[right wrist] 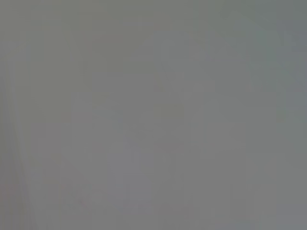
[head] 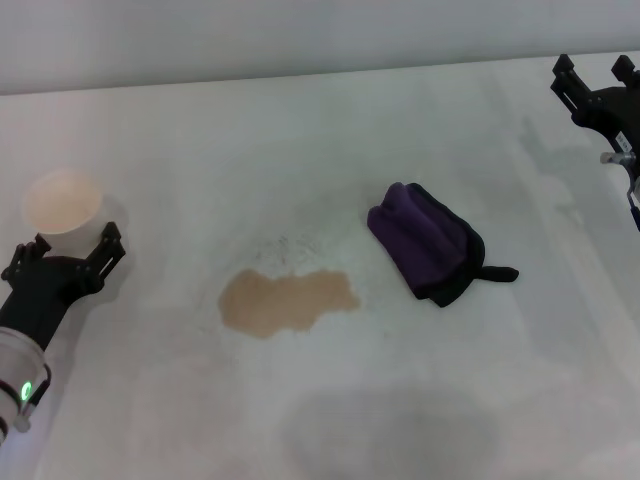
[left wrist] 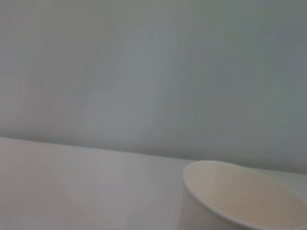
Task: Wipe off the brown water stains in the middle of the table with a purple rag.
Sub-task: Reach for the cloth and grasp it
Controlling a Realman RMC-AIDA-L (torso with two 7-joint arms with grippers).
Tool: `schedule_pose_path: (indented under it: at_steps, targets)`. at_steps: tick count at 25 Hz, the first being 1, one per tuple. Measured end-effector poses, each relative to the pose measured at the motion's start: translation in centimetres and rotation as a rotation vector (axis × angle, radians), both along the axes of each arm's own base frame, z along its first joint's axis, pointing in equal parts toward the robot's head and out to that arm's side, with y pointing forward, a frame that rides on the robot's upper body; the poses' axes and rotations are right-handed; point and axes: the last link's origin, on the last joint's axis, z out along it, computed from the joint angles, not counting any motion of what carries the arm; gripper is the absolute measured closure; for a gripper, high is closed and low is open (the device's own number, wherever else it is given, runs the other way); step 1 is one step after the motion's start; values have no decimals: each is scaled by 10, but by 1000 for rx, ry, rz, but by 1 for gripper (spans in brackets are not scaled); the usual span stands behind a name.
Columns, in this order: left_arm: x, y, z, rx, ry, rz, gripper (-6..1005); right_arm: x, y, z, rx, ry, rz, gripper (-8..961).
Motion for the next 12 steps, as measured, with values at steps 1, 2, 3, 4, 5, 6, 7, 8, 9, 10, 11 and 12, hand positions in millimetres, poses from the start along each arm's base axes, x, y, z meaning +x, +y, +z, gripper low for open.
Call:
schedule_pose_path:
  at_steps: [1,2,3,4,5,6,7,8,9,10,11,12]
  targets:
    - [0,0,0,0,0,0,106,1,-1,0,1,-1,-2,98]
    - [-3,-3,1,1,1,9,106,2,-1,1,1,-1,-4,97]
    - [-4,-4,1,2,2,11,106,2,-2,1,2,-2,-5,97]
    - [-5,-5,1,2,3,14,106,3,-2,1,2,-2,-6,97]
    - [-7,-6,2,3,5,17,106,3,-2,1,2,-2,-7,97]
    - [-7,-6,2,3,5,17,106,3,-2,1,2,-2,-7,97]
    - [-8,-8,2,1,8,18,106,3,-3,1,2,-3,-8,97]
    - [-8,-9,1,-2,10,14,106,4,-3,1,2,-3,-9,97]
    - [-8,-10,1,-4,13,10,106,4,-3,1,3,-3,-9,97]
    - [-8,-10,1,-4,13,10,106,4,-4,2,3,-3,-9,97]
    - [-8,-15,0,-11,25,-9,106,4,-4,2,4,-3,-8,97]
    - [-8,-15,0,-12,26,-11,106,4,-4,2,4,-3,-8,97]
